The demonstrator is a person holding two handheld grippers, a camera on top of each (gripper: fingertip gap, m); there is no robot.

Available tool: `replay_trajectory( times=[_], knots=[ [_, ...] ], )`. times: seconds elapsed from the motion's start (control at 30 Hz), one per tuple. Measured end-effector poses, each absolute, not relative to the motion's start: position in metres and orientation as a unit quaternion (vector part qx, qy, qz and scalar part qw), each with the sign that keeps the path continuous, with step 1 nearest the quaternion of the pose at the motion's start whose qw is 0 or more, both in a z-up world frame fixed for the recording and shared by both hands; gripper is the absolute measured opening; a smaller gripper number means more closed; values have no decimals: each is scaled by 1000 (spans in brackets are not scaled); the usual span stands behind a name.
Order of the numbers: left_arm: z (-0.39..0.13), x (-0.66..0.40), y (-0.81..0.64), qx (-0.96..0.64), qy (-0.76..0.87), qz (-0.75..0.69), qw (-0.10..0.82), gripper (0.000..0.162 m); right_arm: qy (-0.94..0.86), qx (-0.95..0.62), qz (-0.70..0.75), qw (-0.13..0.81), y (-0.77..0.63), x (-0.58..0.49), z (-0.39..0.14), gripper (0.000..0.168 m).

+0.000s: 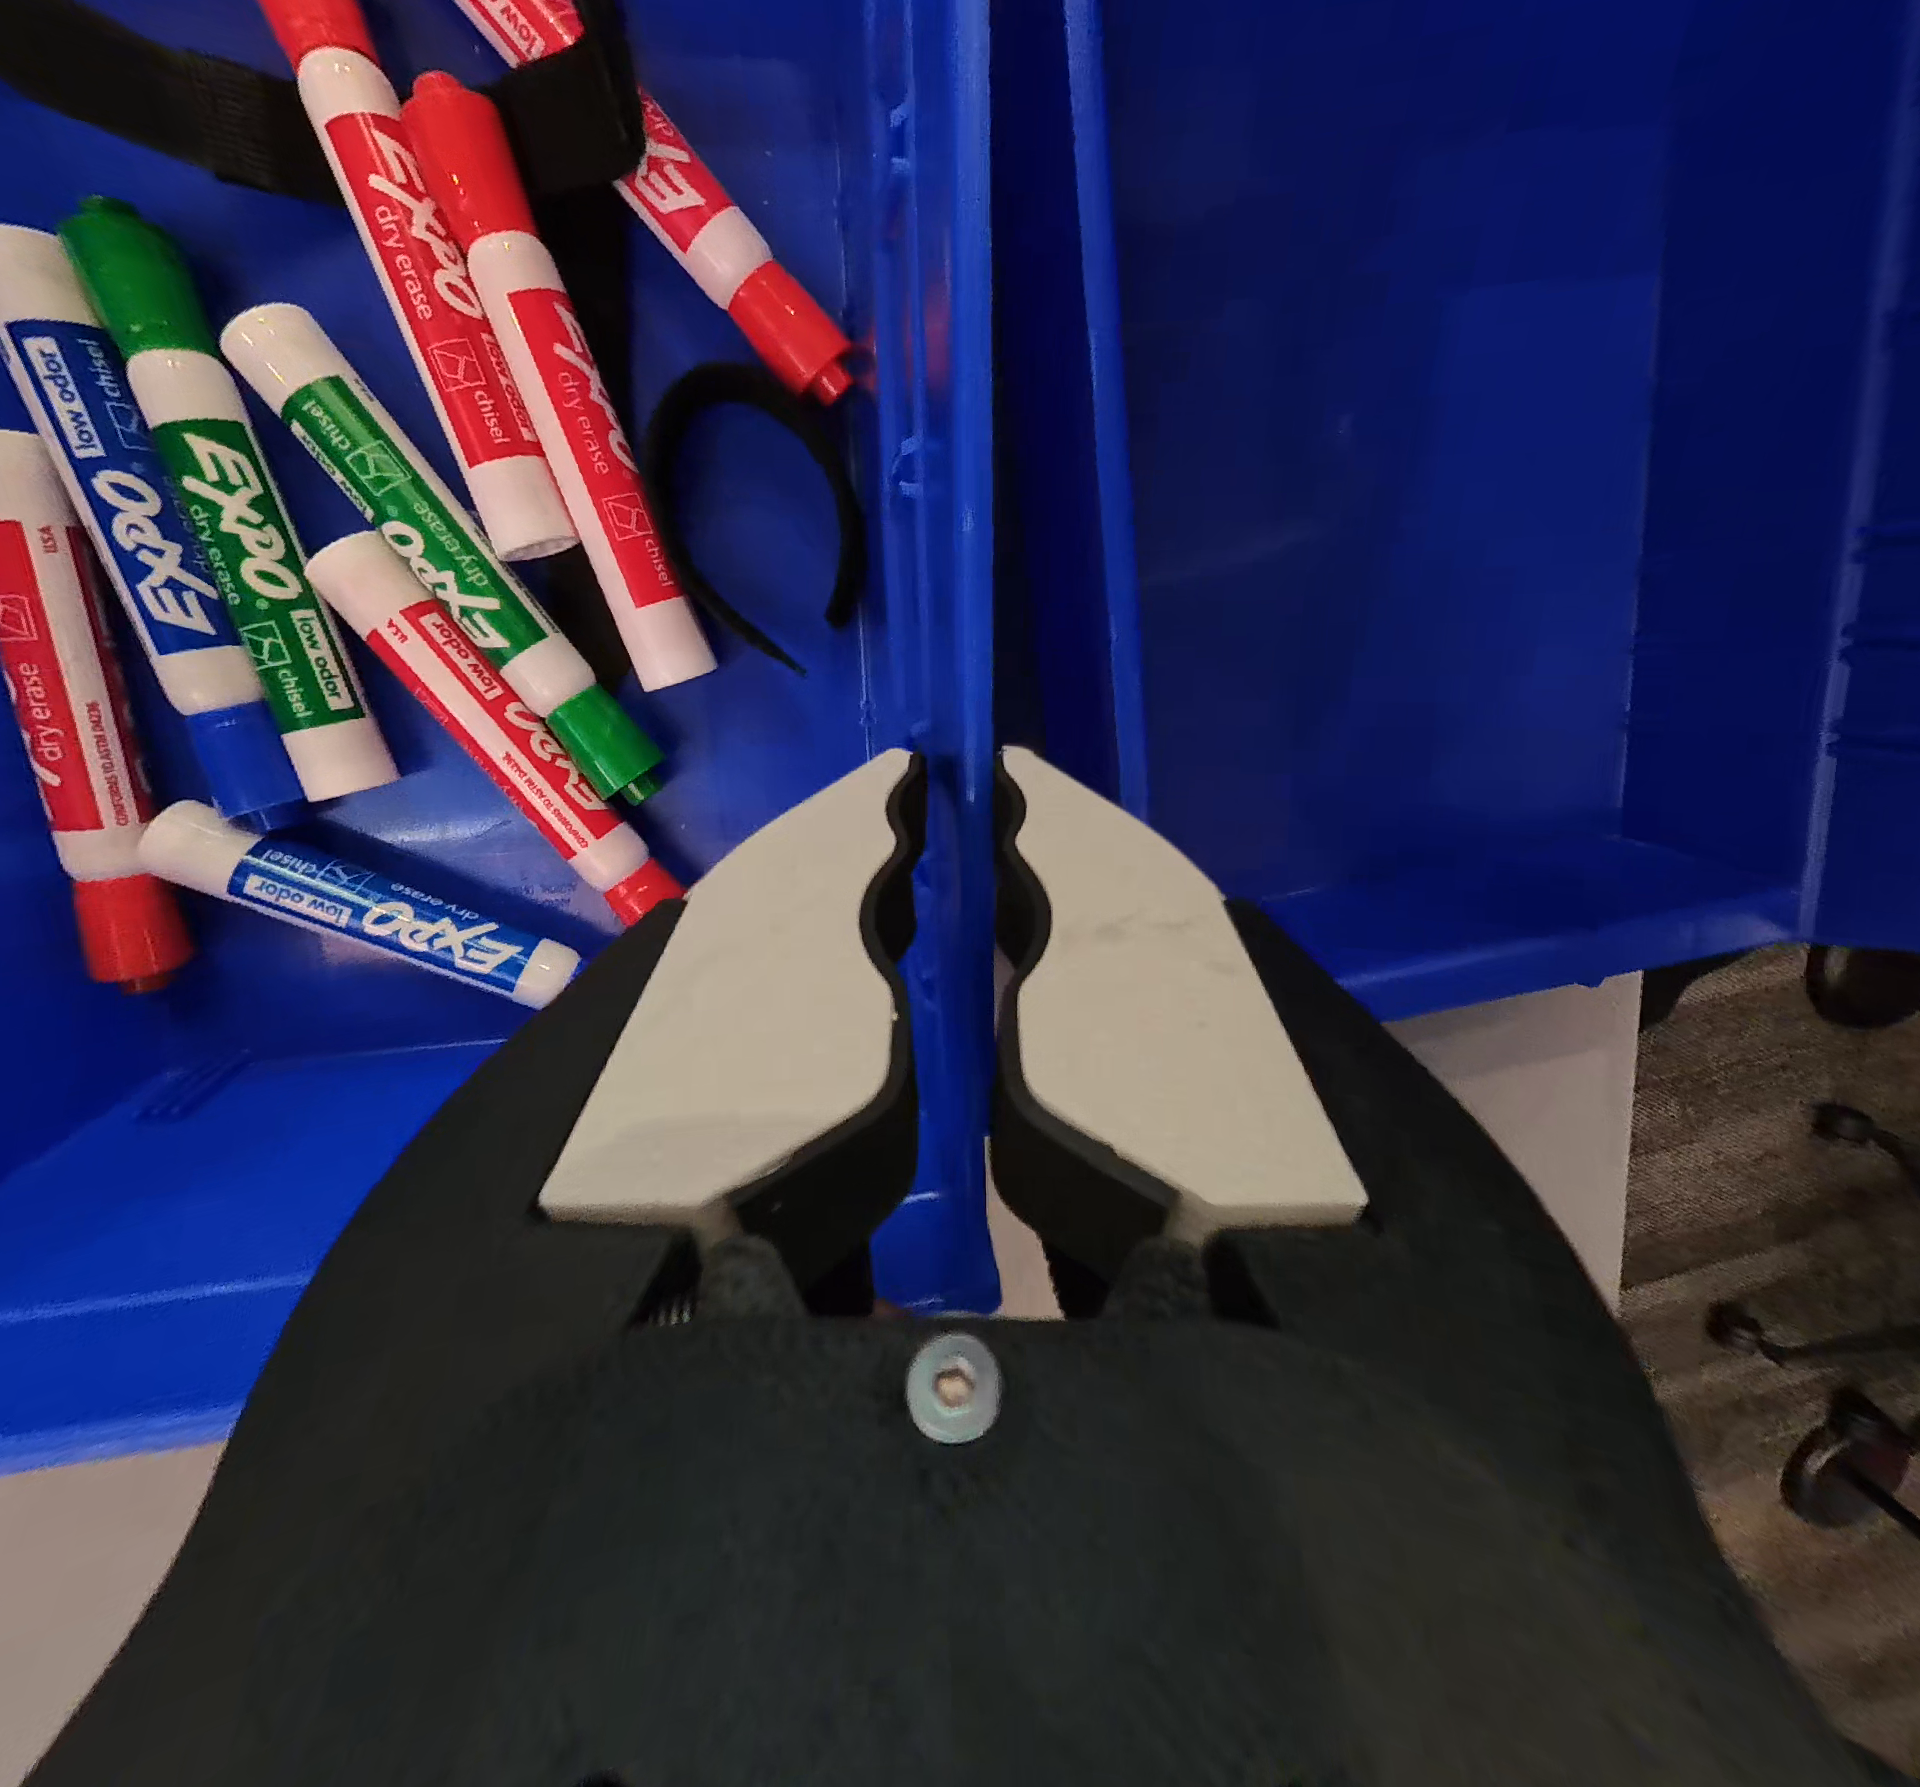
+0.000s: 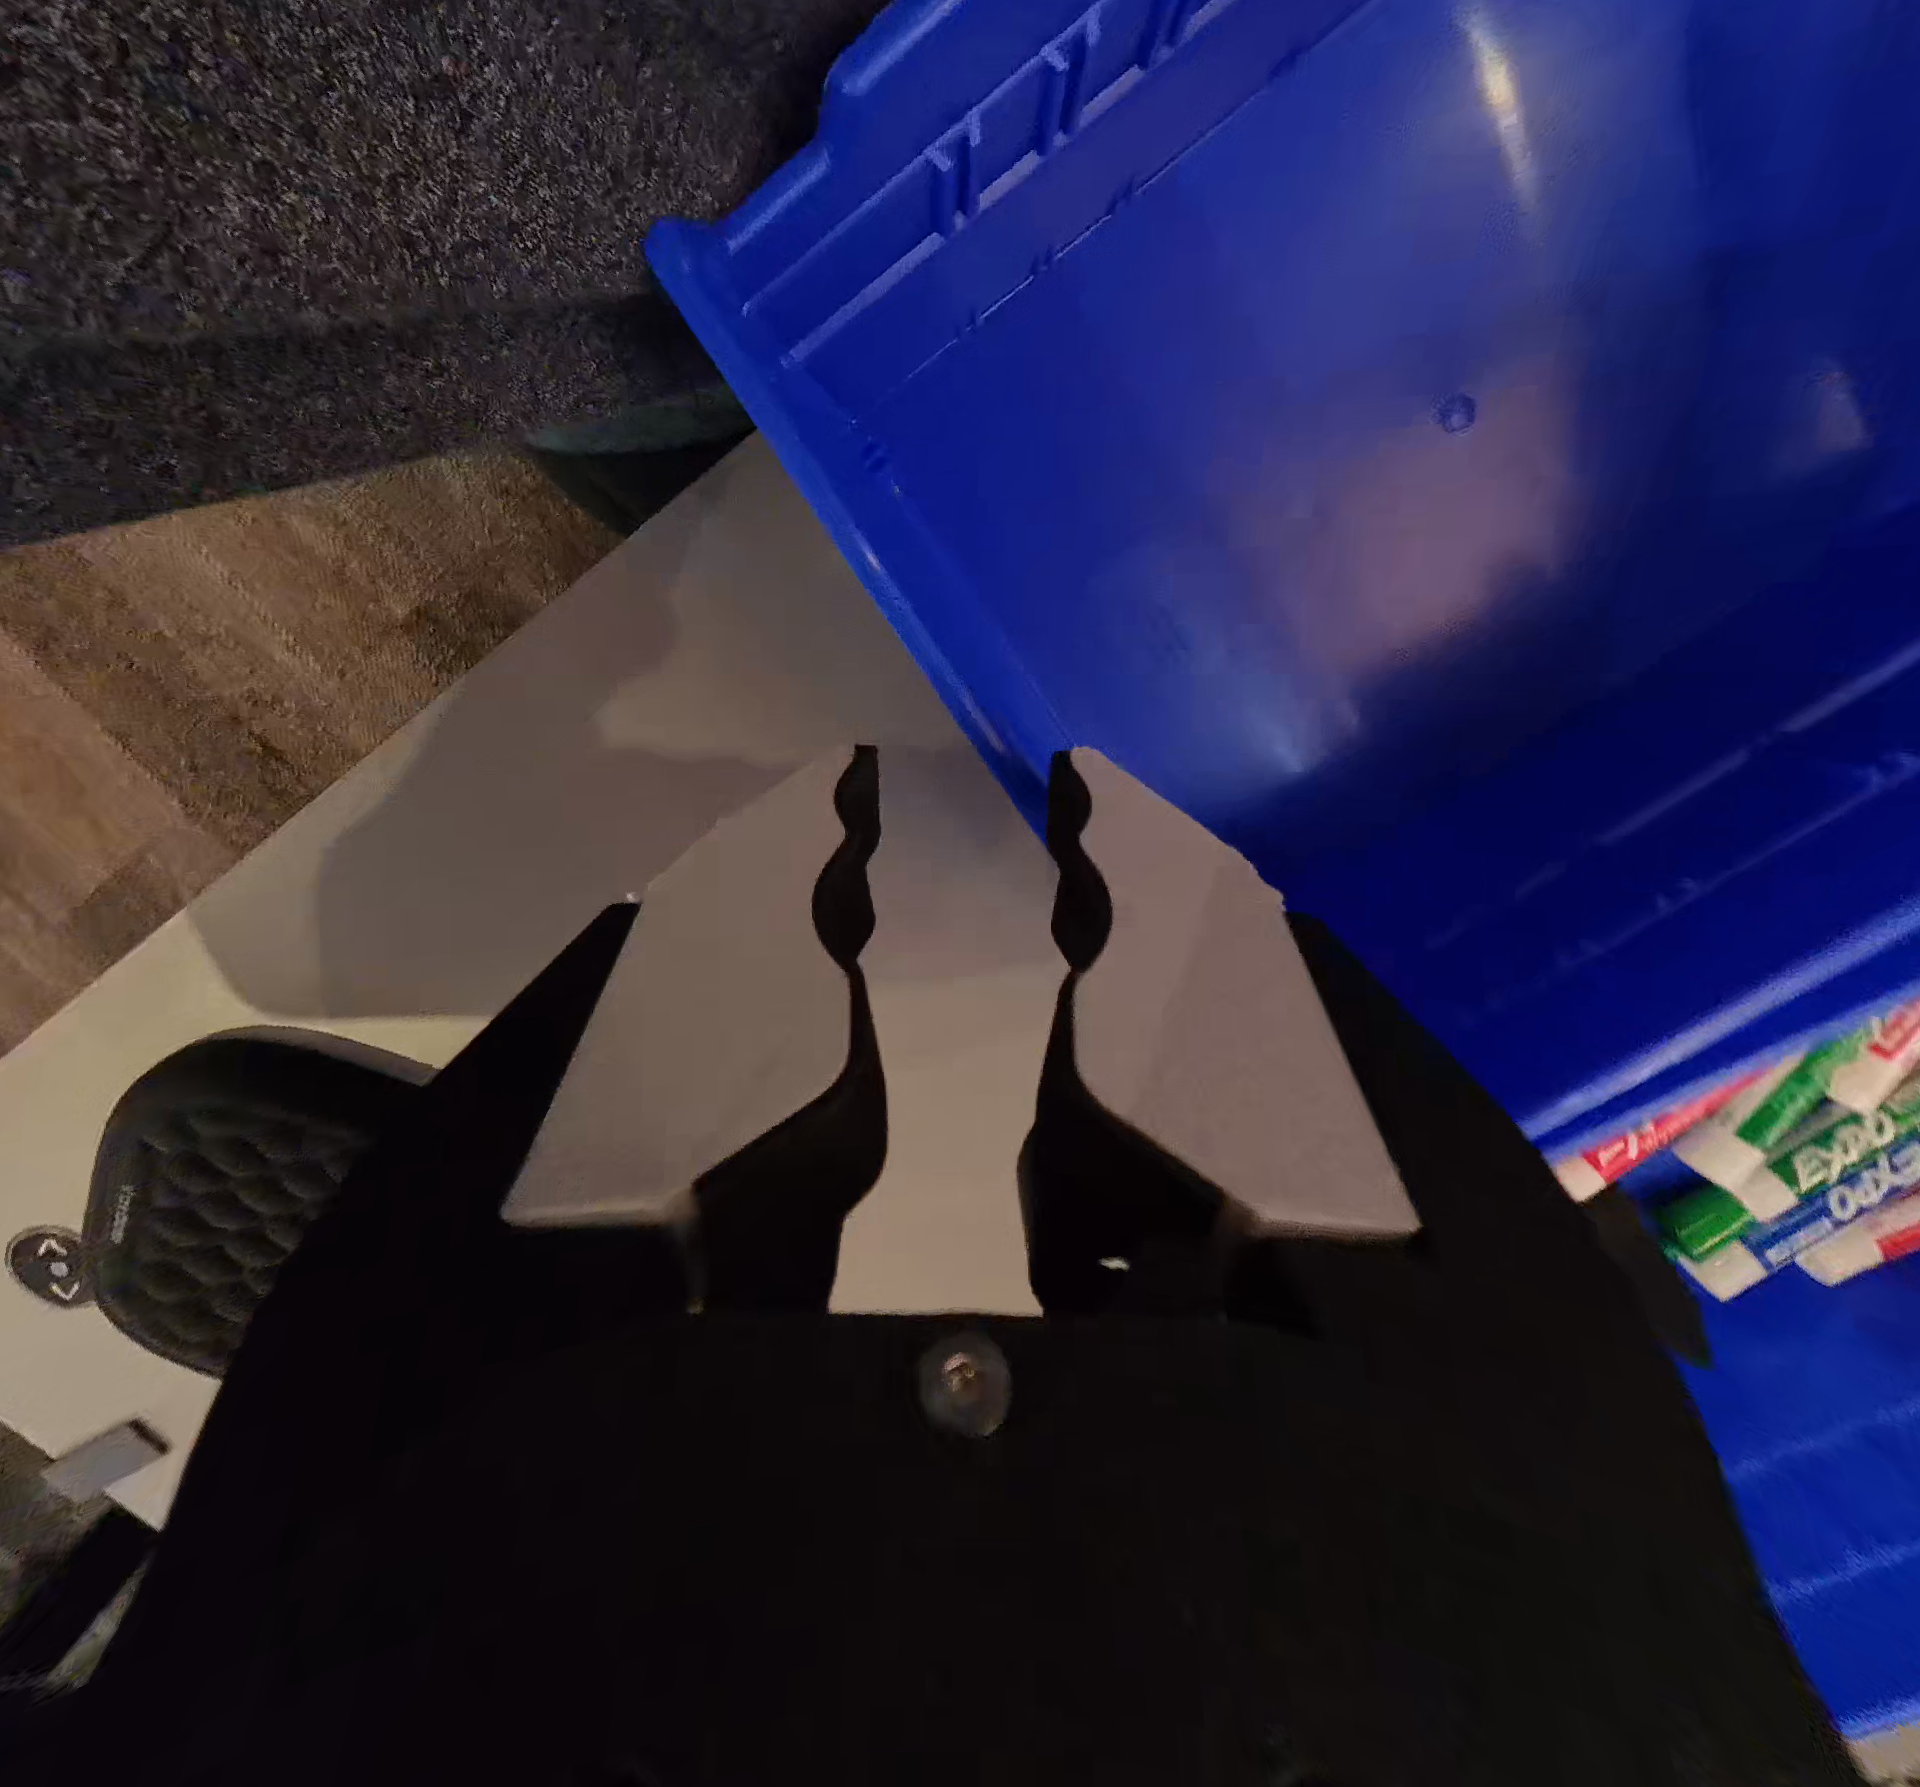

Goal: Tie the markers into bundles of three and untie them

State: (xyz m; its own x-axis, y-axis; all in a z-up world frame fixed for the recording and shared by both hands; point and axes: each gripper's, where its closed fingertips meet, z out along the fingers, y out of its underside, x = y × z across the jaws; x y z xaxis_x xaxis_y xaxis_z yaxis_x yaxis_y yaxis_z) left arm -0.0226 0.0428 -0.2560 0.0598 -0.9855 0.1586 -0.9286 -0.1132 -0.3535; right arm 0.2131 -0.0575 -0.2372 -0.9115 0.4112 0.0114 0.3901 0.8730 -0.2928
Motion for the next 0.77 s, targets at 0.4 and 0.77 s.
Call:
replay_trajectory(
  times=[0.4,0.77],
  knots=[
    [-257,-130,53,-748,655,-95,45,8,-961,-247,120,-15,-35,237,-243,15],
    [-255,-264,61,-811,585,10,-6,10,-941,-331,56,-37,42,263,-242,20]
  ],
)
